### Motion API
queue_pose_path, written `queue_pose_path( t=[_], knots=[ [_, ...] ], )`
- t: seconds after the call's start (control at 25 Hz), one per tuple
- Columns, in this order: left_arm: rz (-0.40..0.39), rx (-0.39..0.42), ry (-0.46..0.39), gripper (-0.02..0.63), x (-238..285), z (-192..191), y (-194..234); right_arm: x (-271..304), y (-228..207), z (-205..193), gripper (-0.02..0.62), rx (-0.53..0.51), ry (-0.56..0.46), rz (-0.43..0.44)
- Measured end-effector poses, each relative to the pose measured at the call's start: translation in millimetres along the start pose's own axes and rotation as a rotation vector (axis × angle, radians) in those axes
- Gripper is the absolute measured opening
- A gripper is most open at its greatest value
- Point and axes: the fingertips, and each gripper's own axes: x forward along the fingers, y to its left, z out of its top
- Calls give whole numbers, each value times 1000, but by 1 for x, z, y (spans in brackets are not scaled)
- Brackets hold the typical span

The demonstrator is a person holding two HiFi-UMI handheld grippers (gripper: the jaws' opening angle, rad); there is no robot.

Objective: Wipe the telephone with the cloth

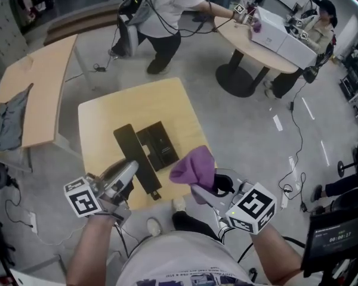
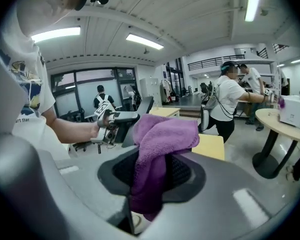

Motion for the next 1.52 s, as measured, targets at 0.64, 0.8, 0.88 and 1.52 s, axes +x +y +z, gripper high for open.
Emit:
queue_pose_path(
  t=[0.64, 0.8, 0.88, 1.52],
  knots=[
    [117, -170, -35, 80, 9, -68, 128, 2, -45, -6, 114, 101, -3, -2],
    [128, -192, -16, 80, 15, -82, 154, 5, -55, -15, 114, 114, 36, 7],
    [127, -197, -5, 79, 19, -88, 164, 7, -59, -17, 114, 120, 53, 12],
    [152, -251, 28, 80, 35, -116, 210, 31, -67, -22, 114, 142, 139, 80]
  ],
)
